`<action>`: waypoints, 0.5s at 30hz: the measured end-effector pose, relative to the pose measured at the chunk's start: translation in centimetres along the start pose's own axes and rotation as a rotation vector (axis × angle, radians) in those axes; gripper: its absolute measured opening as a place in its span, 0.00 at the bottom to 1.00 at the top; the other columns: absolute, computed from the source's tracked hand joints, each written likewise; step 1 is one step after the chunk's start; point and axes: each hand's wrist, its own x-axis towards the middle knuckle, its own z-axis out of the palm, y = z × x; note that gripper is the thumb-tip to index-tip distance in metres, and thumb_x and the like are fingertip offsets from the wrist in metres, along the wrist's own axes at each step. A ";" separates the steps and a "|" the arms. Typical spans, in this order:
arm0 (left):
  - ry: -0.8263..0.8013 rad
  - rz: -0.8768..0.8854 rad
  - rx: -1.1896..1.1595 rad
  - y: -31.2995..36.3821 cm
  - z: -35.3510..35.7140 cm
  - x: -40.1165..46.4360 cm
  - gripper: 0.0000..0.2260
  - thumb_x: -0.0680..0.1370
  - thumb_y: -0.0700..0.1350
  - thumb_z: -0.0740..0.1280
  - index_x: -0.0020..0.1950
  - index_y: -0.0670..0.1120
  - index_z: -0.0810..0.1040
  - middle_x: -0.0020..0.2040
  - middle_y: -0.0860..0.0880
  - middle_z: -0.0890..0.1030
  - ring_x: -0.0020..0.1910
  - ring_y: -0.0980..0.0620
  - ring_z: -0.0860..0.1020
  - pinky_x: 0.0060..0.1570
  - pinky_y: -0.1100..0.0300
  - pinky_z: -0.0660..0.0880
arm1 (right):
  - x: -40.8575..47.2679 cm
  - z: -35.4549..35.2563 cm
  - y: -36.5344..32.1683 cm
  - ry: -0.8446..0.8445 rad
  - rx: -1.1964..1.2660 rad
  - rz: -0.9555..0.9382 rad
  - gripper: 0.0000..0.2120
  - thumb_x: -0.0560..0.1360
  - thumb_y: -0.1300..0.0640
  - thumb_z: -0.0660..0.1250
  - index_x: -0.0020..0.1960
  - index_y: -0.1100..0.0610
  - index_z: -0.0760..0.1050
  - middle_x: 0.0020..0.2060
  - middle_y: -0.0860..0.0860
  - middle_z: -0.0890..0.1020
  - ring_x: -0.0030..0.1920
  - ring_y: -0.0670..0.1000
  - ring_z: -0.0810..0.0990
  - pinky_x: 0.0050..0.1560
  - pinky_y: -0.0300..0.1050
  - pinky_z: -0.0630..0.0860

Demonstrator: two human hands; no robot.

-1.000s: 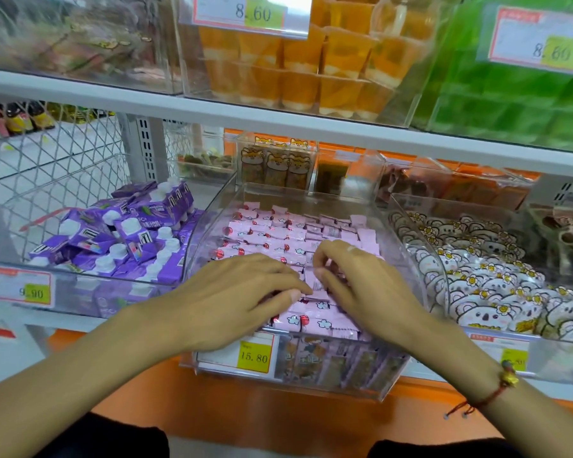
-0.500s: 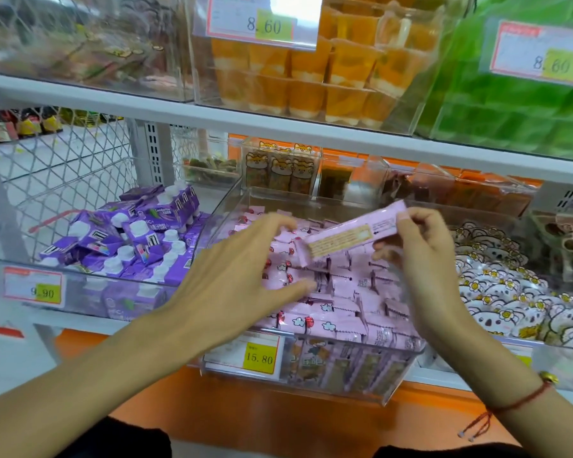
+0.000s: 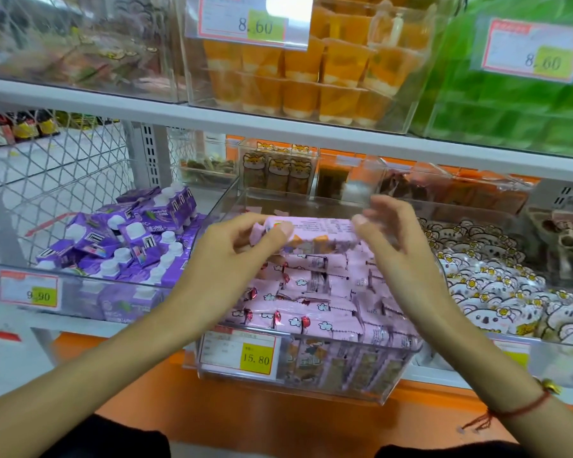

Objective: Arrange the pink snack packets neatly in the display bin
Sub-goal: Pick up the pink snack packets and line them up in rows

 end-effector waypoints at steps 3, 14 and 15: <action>0.008 -0.001 0.029 0.2 0.1 -0.3 0.12 0.72 0.58 0.65 0.47 0.54 0.82 0.42 0.56 0.84 0.44 0.55 0.82 0.44 0.46 0.80 | -0.8 0.5 -0.2 -0.201 -0.218 -0.272 0.25 0.75 0.44 0.65 0.70 0.39 0.62 0.60 0.30 0.65 0.65 0.36 0.63 0.59 0.29 0.60; -0.142 0.088 0.414 -1.0 -0.2 -0.3 0.08 0.76 0.58 0.61 0.52 0.58 0.75 0.50 0.61 0.79 0.51 0.63 0.75 0.48 0.58 0.72 | 0.5 0.5 0.5 -0.024 0.070 -0.123 0.10 0.77 0.52 0.64 0.58 0.49 0.71 0.50 0.47 0.81 0.48 0.43 0.80 0.48 0.36 0.75; -0.208 0.126 0.524 -1.2 -0.4 -0.4 0.08 0.78 0.56 0.60 0.55 0.59 0.75 0.53 0.62 0.78 0.54 0.62 0.74 0.51 0.57 0.72 | 0.6 0.4 0.7 -0.014 0.202 -0.030 0.11 0.77 0.53 0.63 0.59 0.50 0.69 0.50 0.47 0.81 0.47 0.41 0.81 0.49 0.36 0.75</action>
